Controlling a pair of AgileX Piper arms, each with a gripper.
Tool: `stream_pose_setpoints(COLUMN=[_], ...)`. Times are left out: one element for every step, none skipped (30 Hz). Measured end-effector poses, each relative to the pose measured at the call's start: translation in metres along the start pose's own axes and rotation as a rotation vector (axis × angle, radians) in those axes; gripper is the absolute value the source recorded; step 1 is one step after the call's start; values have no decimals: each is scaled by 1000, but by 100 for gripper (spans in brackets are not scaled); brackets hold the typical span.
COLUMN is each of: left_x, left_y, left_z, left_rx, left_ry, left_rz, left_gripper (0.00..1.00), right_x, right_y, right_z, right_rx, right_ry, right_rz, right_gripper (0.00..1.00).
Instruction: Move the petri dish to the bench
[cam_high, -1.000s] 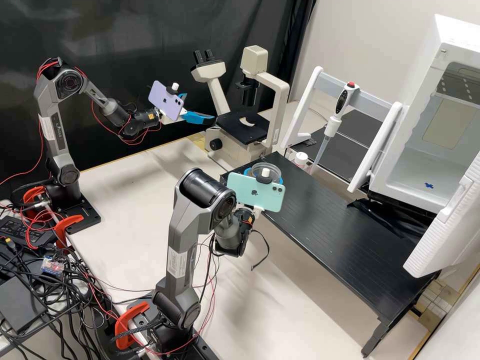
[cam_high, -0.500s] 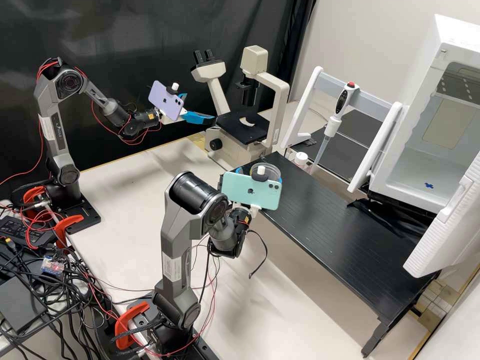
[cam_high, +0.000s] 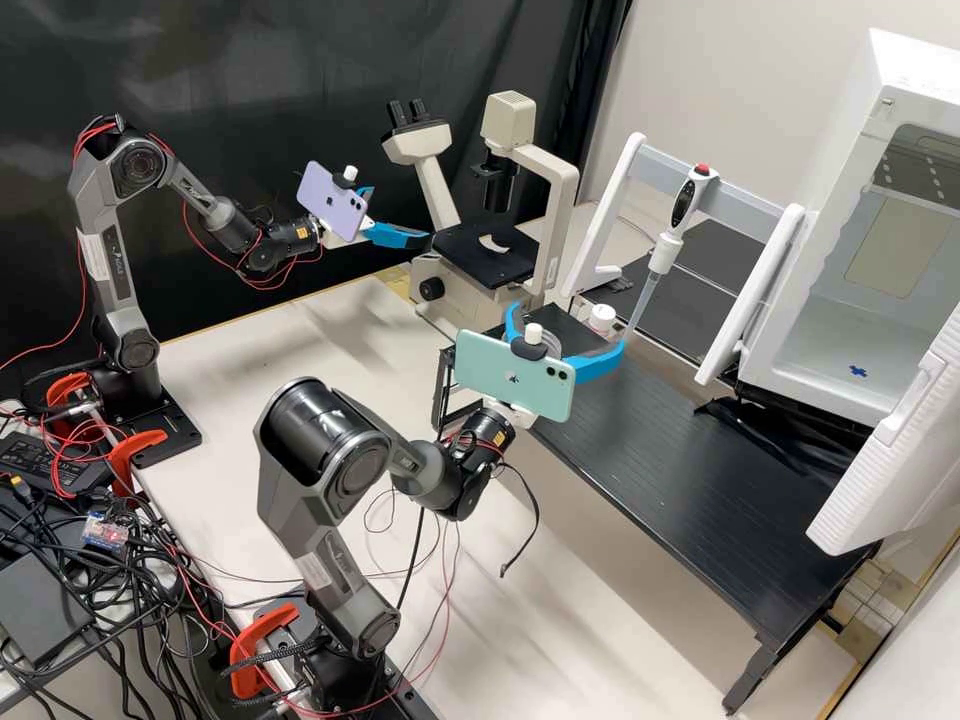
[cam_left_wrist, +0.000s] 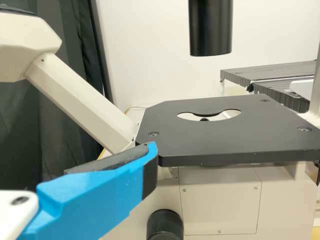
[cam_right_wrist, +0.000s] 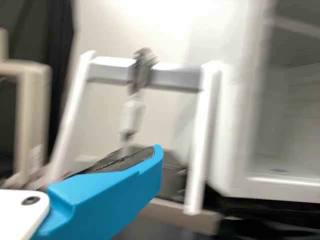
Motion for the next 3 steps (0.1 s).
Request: stream_pose_setpoints(left_x=[0,0,0], left_y=[0,0,0], left_z=[0,0,0], left_rx=[0,0,0], left_ry=[0,0,0], left_rz=[0,0,0], left_gripper=[100,100,100], right_x=[-1,-2,-4], right_y=[2,4,5], right_z=[0,0,0], right_rx=[4,17,27], right_ry=[-4,-9,-12], right_rz=[12,24,28], right_gripper=[100,100,100])
